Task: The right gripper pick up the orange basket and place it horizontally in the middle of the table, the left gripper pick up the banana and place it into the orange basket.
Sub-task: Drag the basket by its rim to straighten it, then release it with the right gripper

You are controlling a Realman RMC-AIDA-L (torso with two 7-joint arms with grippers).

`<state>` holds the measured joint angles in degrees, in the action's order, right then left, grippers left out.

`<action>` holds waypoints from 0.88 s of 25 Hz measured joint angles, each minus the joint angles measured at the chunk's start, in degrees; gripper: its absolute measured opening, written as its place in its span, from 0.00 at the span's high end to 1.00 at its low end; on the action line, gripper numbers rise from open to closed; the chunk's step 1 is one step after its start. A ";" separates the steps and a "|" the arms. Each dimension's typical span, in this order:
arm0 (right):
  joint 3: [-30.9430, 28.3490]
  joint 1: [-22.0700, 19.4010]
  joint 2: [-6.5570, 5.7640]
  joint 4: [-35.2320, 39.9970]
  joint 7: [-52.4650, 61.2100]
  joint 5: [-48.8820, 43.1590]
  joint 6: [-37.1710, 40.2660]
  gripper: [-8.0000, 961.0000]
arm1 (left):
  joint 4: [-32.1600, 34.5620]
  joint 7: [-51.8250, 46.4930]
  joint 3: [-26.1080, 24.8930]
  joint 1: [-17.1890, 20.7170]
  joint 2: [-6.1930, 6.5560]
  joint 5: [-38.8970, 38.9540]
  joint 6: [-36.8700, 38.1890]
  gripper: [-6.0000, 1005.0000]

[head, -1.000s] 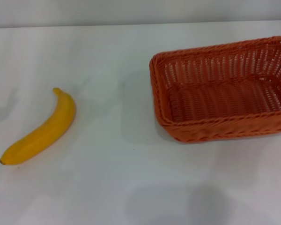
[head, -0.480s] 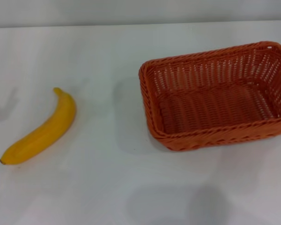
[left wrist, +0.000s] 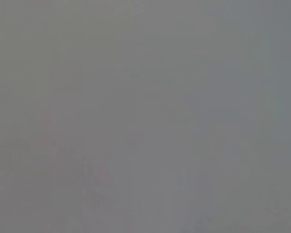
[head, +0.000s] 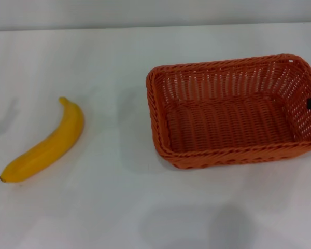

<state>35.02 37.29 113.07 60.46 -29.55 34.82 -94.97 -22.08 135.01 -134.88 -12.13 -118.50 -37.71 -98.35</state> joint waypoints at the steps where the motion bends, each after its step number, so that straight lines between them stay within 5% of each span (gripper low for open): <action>1: 0.00 0.05 -0.14 0.13 -0.12 0.03 -0.32 0.67 | -0.16 -0.05 0.00 0.04 0.00 0.00 0.01 0.13; 16: -0.46 1.28 -5.33 1.05 -0.71 2.74 -2.69 0.66 | -0.69 -1.73 0.18 0.48 -0.13 -0.41 -0.05 0.13; 22: -4.41 -1.54 -5.79 5.80 -8.47 9.58 -1.04 0.66 | -11.11 -14.79 -0.32 3.43 0.05 -9.48 4.88 0.13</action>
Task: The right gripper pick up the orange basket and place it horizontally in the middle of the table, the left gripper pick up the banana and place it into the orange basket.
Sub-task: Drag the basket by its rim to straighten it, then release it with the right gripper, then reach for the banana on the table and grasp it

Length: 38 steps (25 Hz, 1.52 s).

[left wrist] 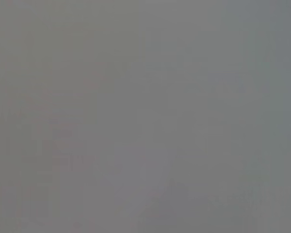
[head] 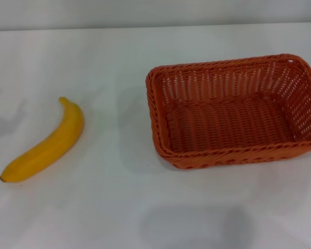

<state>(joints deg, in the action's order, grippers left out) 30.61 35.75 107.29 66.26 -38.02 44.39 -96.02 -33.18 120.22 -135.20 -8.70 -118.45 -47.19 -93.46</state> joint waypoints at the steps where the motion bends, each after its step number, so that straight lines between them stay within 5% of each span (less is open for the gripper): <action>1: -0.98 -0.72 0.22 0.81 -2.13 1.49 0.62 0.66 | -3.04 -3.66 -0.04 1.03 -0.10 -1.84 1.24 0.13; 7: -5.98 -7.12 2.05 1.57 -20.64 14.98 7.75 0.66 | -22.18 -28.04 -1.58 5.28 -0.37 -12.52 5.44 0.13; 10: -6.86 -11.54 4.04 1.29 -31.97 21.90 13.38 0.66 | -30.70 -43.48 -6.06 4.96 -0.26 -20.37 6.05 0.13; 14: -6.92 -17.23 7.23 -0.12 -45.11 29.96 20.18 0.66 | -41.26 -62.21 -10.39 0.92 0.91 -37.11 6.23 0.13; 19: -9.75 -19.64 7.37 -9.98 -54.72 38.80 21.60 0.66 | -49.78 -80.74 -10.79 -7.66 3.52 -61.05 1.91 0.13; 24: -13.86 -19.72 7.42 -16.50 -59.69 42.57 21.24 0.66 | -49.49 -85.21 -10.34 -16.66 6.12 -76.91 -5.30 0.13; 29: -14.06 -19.33 7.45 -20.12 -61.99 45.68 20.98 0.65 | -46.93 -83.40 -7.68 -22.15 7.45 -88.38 -10.81 0.13; 38: -13.86 -19.56 7.56 -23.18 -62.22 47.11 18.92 0.65 | -36.43 -81.01 3.43 -27.99 6.95 -97.45 -9.51 0.13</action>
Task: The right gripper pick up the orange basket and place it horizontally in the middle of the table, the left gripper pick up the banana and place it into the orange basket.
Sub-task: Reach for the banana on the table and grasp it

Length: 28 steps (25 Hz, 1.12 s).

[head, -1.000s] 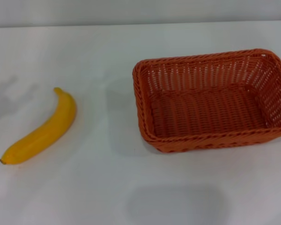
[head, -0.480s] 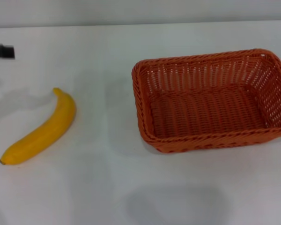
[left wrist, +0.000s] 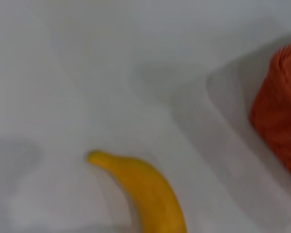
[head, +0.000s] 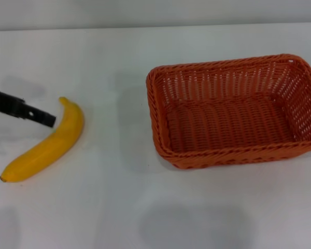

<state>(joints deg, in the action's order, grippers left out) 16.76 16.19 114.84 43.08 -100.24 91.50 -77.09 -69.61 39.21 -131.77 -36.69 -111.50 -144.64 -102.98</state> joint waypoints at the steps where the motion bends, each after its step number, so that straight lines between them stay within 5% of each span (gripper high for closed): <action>1: 0.04 0.04 0.01 -0.09 0.00 0.00 -0.20 0.66 | 0.82 0.10 1.00 -0.11 -0.11 -0.44 0.71 0.13; 16: 0.21 1.03 0.16 -1.65 0.40 0.23 -1.92 0.65 | 6.99 1.98 9.57 -1.22 -3.68 -7.64 9.95 0.13; 28: -0.02 1.24 0.17 -2.39 0.58 0.88 -1.68 0.65 | 9.48 1.96 9.67 -2.00 -5.25 -11.57 13.15 0.13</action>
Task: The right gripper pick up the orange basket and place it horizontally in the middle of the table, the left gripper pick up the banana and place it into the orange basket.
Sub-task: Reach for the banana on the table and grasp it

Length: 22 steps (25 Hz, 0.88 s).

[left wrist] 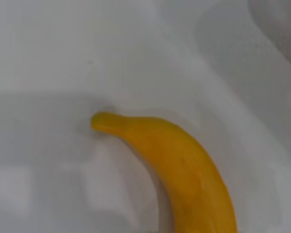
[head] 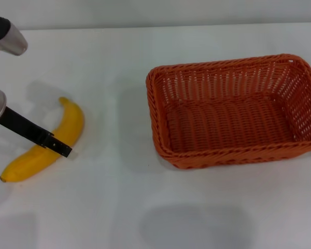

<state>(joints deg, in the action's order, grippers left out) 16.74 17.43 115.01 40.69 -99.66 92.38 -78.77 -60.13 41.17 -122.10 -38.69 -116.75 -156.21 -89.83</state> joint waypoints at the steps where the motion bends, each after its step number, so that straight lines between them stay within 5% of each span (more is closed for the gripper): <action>1: -0.09 -0.02 -0.01 0.00 0.00 0.00 0.01 0.65 | 0.01 0.00 -0.18 0.10 0.00 0.00 0.30 0.13; 5: -0.29 -0.21 -0.07 0.00 0.00 0.00 0.47 0.66 | 0.03 -0.27 -0.53 0.53 -0.03 0.20 1.97 0.13; 15: -0.02 -0.14 -0.15 0.08 0.36 -0.01 0.72 0.65 | 4.11 -0.81 -0.57 -0.74 0.15 0.01 3.55 0.35; 22: -0.11 -0.05 -0.15 0.32 0.90 -0.01 0.67 0.66 | -1.20 -1.35 -0.60 -0.51 0.04 0.52 2.21 0.49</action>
<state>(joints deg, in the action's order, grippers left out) 16.63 17.39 114.87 41.01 -98.77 92.37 -78.11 -61.33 39.81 -122.70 -39.20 -116.71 -155.68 -87.62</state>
